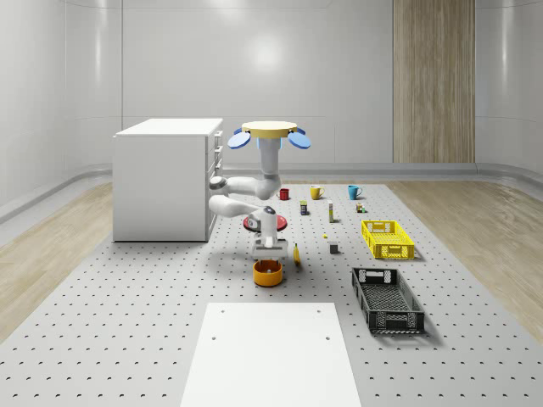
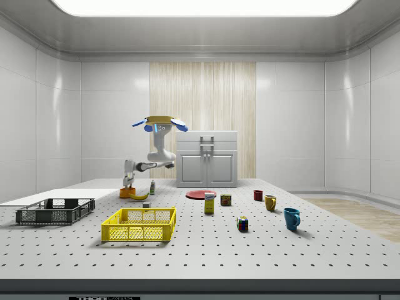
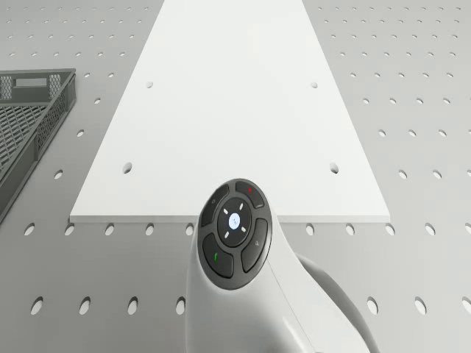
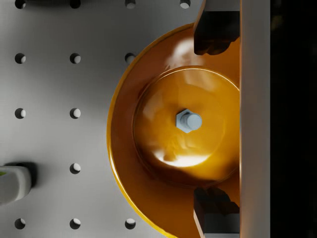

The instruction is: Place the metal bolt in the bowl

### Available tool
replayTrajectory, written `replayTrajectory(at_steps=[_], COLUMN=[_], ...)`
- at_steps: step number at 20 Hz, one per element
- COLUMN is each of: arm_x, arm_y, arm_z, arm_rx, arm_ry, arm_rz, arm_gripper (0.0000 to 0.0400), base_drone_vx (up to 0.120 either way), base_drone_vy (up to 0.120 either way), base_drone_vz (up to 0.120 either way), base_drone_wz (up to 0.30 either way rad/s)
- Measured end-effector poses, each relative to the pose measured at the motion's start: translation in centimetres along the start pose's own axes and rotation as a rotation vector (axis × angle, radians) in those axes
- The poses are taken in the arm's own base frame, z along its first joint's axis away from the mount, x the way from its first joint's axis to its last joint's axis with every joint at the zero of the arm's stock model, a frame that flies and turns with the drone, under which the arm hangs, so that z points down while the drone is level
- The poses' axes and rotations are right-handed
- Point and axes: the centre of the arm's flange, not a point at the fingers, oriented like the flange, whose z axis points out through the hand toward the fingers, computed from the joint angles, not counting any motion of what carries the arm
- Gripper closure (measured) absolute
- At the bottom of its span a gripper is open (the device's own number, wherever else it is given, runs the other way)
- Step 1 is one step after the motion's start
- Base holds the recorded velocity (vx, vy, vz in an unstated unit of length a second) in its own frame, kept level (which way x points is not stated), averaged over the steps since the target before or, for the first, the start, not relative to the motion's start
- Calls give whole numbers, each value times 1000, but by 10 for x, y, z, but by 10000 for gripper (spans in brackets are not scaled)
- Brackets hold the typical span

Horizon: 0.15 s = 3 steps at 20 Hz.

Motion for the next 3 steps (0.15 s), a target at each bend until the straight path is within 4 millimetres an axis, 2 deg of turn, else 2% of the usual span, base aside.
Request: replayTrajectory(at_steps=[3], arm_x=[0], arm_y=[0], arm_z=[-4], arm_rx=[0], arm_ry=[0], arm_rz=[0], arm_gripper=[2], base_drone_vx=[0], base_drone_vy=[0], base_drone_vz=[0], base_drone_wz=[0])
